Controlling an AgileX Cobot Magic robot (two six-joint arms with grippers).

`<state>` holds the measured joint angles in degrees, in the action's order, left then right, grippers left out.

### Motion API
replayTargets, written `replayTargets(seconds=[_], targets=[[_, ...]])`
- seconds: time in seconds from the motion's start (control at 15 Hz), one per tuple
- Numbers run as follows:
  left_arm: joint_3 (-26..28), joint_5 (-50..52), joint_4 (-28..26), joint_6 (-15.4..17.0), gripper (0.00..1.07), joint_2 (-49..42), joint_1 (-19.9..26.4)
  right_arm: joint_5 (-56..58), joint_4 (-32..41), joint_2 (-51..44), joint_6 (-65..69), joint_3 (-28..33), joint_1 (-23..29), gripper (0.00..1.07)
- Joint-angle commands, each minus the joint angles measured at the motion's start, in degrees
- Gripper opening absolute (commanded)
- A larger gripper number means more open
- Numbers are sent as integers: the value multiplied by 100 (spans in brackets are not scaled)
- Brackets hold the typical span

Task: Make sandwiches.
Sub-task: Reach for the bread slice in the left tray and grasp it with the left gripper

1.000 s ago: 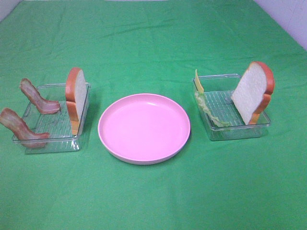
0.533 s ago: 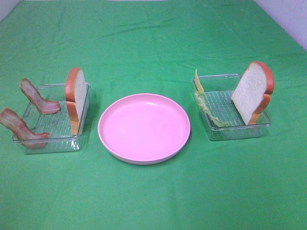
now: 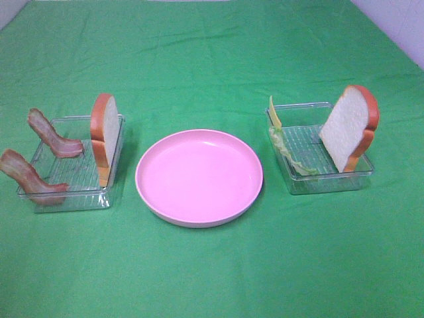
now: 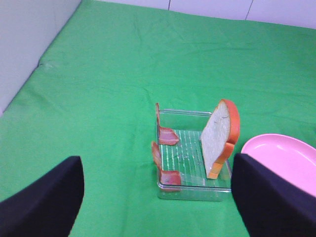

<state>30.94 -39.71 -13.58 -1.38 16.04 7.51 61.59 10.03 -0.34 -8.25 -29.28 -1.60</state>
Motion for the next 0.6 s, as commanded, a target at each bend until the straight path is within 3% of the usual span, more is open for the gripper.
replayTargets(seconds=[0.07,0.13,0.33,0.6], targets=[[476,183,-361,-292,78,1215,11,-69,-11,-80,-6,23,-34,76],[613,126,-390,-401,78,1473,11,-69,-11,-80,-6,23,-34,76],[1822,-544,-470,-882,78,3289,11,-69,-11,-80,-6,23,-34,76],[3501,-2108,-510,-865,78,5397,0,-69,-11,-80,-6,23,-34,76]])
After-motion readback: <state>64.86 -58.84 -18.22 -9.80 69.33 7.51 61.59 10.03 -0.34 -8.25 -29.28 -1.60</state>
